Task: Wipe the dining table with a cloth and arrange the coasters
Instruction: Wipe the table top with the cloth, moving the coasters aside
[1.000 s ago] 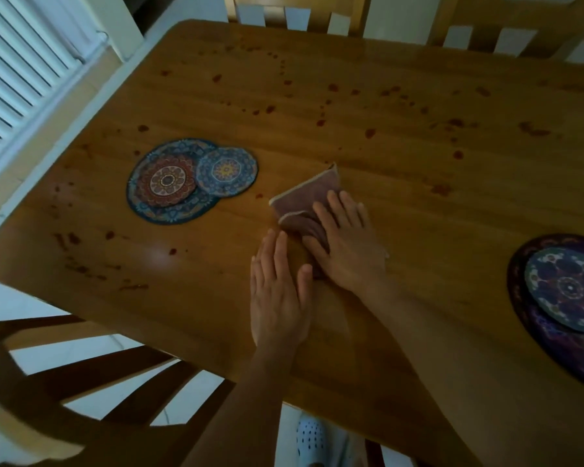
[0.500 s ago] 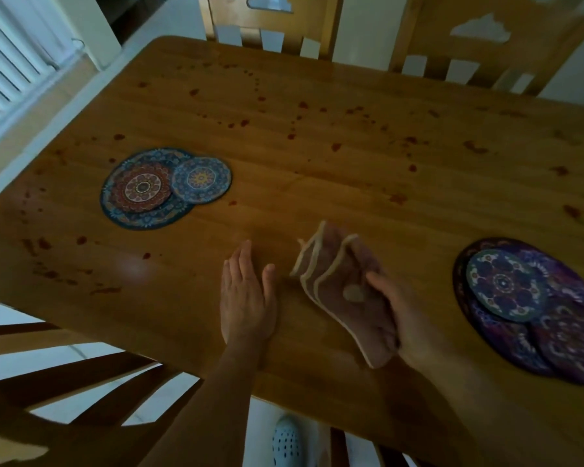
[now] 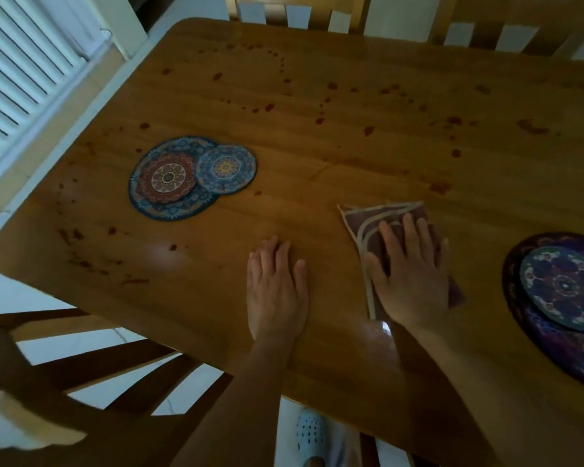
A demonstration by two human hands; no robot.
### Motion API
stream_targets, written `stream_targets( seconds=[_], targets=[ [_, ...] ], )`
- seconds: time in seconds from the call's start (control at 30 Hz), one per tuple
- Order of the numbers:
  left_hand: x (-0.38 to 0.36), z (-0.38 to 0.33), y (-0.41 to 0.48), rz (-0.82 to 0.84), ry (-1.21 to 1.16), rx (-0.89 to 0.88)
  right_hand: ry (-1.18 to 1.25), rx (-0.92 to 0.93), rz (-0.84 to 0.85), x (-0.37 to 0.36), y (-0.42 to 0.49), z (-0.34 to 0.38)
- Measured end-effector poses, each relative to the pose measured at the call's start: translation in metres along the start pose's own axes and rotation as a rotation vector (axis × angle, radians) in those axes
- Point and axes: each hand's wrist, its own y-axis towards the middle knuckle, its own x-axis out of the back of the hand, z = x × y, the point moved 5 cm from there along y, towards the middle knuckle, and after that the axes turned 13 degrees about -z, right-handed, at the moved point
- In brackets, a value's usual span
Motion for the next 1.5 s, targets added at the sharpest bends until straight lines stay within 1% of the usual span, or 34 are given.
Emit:
stream_targets(
  seconds=[0.07,0.1,0.2,0.27,0.37,0.47,0.57,0.63,0.7,0.77,0.83,0.9,0.97,1.03,1.1,1.17,1.23,1.3,1.4,1.5],
  targets=[
    [-0.001,0.001,0.0,0.003,-0.004,0.002,-0.002,-0.017,-0.034,-0.006,0.021,0.016],
    [-0.001,0.001,0.0,-0.007,-0.005,-0.002,0.008,0.011,-0.032,-0.01,0.029,0.031],
    [0.0,0.001,0.0,-0.03,-0.019,-0.02,0.08,0.19,-0.004,-0.019,0.03,0.076],
    [0.002,-0.001,0.002,-0.036,-0.024,-0.044,0.109,0.314,0.002,-0.018,0.014,0.091],
    [0.003,0.001,0.001,-0.035,-0.027,-0.051,0.124,0.418,0.04,-0.009,-0.028,0.076],
    [0.001,0.004,-0.001,-0.036,-0.02,-0.056,0.085,0.45,0.105,0.006,-0.07,0.02],
    [-0.001,0.002,-0.002,-0.039,0.005,-0.045,0.058,0.324,0.095,0.018,-0.072,-0.046],
    [-0.003,0.001,-0.001,-0.031,0.02,-0.041,0.021,0.213,0.044,0.017,-0.05,-0.069],
    [-0.003,0.001,-0.001,-0.034,0.023,-0.037,-0.012,0.095,-0.019,0.011,-0.018,-0.072],
    [-0.003,0.0,-0.001,-0.044,0.023,-0.034,0.006,-0.046,-0.053,0.005,0.009,-0.06],
    [-0.003,0.001,0.0,-0.046,0.018,-0.023,0.035,-0.094,-0.062,-0.002,0.025,-0.035],
    [-0.003,0.001,0.0,-0.042,0.013,-0.024,0.064,-0.02,-0.072,-0.005,0.023,0.001],
    [-0.002,0.002,0.001,-0.051,-0.001,-0.04,0.121,0.119,-0.078,-0.003,0.001,0.036],
    [-0.002,0.003,0.001,-0.05,-0.006,-0.052,0.16,0.292,-0.003,0.002,-0.038,0.053],
    [-0.003,0.004,0.0,-0.037,-0.006,-0.056,0.161,0.432,0.081,0.01,-0.079,0.041],
    [-0.004,0.005,-0.001,-0.033,-0.002,-0.048,0.165,0.487,0.114,0.016,-0.105,0.009],
    [-0.003,0.004,0.0,-0.048,-0.002,-0.047,0.149,0.437,0.088,0.02,-0.104,-0.025],
    [-0.003,0.003,0.0,-0.056,0.001,-0.043,0.112,0.31,0.054,0.02,-0.084,-0.043],
    [-0.003,0.0,0.0,-0.052,0.018,-0.042,0.051,0.098,-0.003,0.014,-0.045,-0.042],
    [-0.003,0.0,0.0,-0.039,0.041,-0.029,0.023,-0.065,-0.023,0.004,-0.01,-0.019]
  ],
)
